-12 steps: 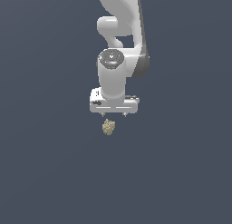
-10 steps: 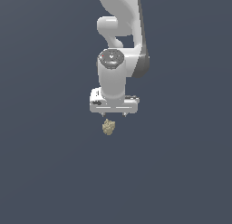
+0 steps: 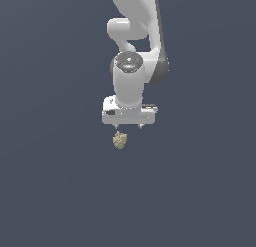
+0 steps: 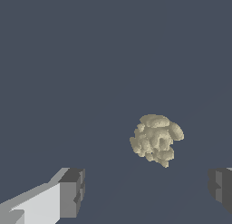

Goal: Pick up the object and move it to a goal position.

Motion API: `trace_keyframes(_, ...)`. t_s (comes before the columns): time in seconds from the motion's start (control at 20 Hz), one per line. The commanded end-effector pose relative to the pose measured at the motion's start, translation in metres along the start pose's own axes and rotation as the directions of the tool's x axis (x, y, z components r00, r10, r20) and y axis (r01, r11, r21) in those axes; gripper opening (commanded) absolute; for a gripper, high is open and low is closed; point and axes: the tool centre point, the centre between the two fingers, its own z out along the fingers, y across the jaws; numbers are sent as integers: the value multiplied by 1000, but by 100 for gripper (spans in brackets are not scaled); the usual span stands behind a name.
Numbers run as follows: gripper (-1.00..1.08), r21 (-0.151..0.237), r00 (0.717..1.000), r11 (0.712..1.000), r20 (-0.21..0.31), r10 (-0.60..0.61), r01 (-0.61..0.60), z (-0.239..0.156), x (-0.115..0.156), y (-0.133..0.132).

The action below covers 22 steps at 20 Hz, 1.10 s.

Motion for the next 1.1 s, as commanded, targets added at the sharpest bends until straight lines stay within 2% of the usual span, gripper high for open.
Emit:
trace_keyframes(0.0, 100, 0, 1000, 1000, 0, 0, 0, 0, 0, 0)
trace_keyframes(0.3, 100, 1, 1000, 1000, -2, 28, -28, 4, 0, 3)
trace_keyframes(0.6, 100, 5, 993, 993, -6, 120, -120, 16, 0, 10)
trace_keyframes(0.8, 100, 8, 976, 976, -11, 216, -216, 29, 0, 19)
trace_keyframes(1.05, 100, 11, 941, 942, -17, 337, -336, 44, -1, 30)
